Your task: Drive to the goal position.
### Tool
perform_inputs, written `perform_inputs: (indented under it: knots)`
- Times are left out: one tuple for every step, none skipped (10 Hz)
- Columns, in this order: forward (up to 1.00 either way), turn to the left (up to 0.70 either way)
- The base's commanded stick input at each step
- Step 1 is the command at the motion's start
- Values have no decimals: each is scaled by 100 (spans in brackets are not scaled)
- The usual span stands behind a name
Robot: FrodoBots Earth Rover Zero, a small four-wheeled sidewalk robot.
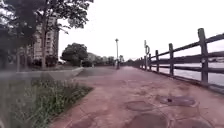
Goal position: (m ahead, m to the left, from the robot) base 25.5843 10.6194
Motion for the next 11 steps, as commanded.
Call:
perform_inputs:
  knots:
    - [100,0]
    - [100,0]
    - [100,0]
    - [100,0]
    - [100,0]
    - [100,0]
    - [100,0]
    - [100,0]
    - [100,0]
    - [100,1]
    - [100,11]
